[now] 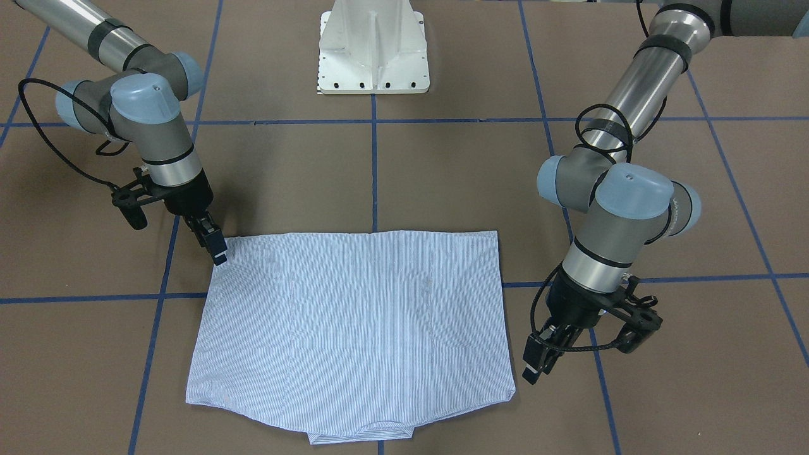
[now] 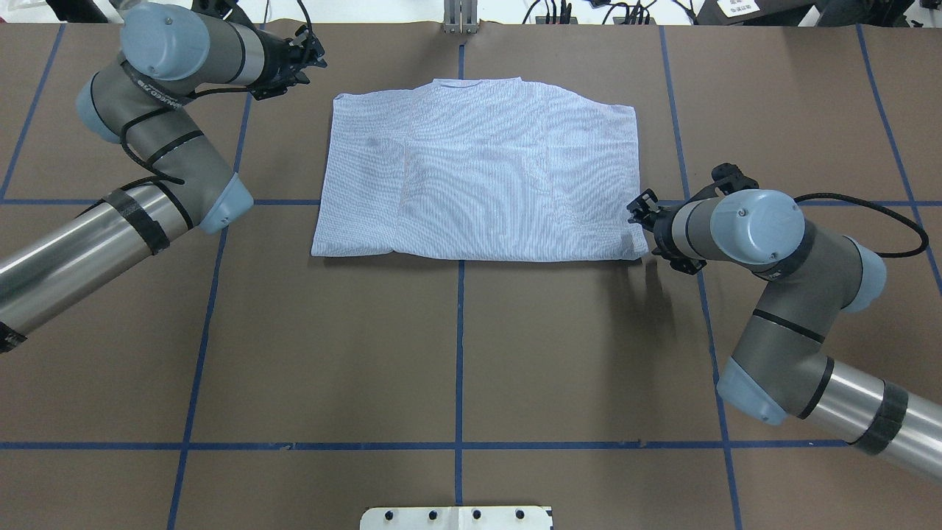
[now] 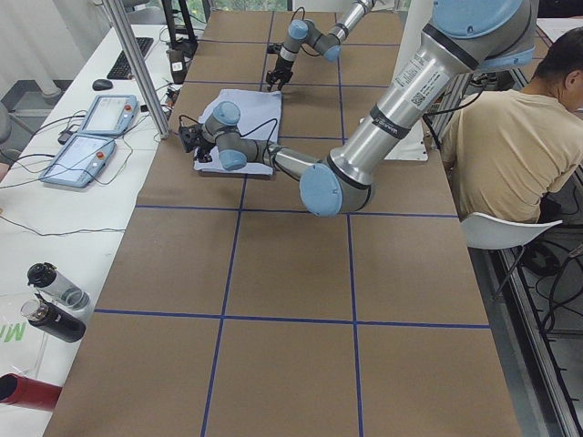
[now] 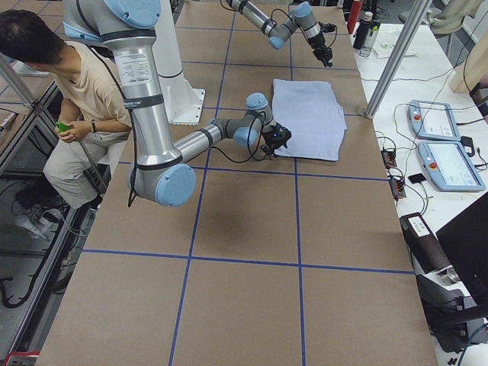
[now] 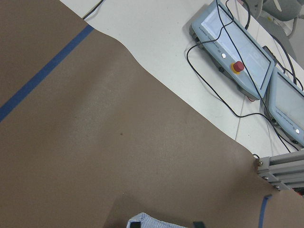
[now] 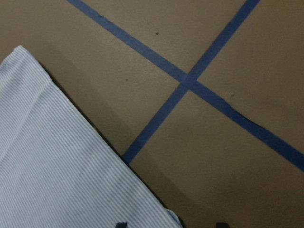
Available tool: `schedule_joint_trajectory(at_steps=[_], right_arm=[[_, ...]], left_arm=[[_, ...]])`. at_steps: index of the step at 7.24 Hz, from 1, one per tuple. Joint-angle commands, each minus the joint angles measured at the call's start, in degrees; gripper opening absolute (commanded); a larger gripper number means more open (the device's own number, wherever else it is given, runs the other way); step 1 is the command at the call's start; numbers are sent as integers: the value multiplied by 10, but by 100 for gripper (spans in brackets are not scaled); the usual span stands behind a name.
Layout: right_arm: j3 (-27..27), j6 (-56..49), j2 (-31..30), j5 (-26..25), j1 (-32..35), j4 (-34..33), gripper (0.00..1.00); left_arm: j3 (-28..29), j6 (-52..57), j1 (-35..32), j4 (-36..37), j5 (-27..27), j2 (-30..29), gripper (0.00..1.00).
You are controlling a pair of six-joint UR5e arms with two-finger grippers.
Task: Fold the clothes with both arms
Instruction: 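Move the right gripper to the folded shirt's corner nearest it and grasp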
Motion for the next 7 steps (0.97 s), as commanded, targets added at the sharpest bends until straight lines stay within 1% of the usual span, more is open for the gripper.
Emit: schedule_joint_trajectory(at_steps=[1, 2, 3, 4, 5, 7], right_arm=[[4, 1, -8, -4, -14, -1, 71], [4, 1, -6, -15, -20, -1, 76], [4, 11, -7, -20, -27, -1, 72], [5, 16, -7, -23, -29, -1, 54], [7, 29, -8, -22, -29, -1, 1], [10, 29, -10, -21, -30, -1, 0]], left_arm=[[0, 0, 0, 0, 0, 0, 47], [0, 0, 0, 0, 1, 0, 47], [0, 0, 0, 0, 1, 0, 47], [0, 0, 0, 0, 1, 0, 47], [0, 0, 0, 0, 1, 0, 47], [0, 0, 0, -1, 1, 1, 47]])
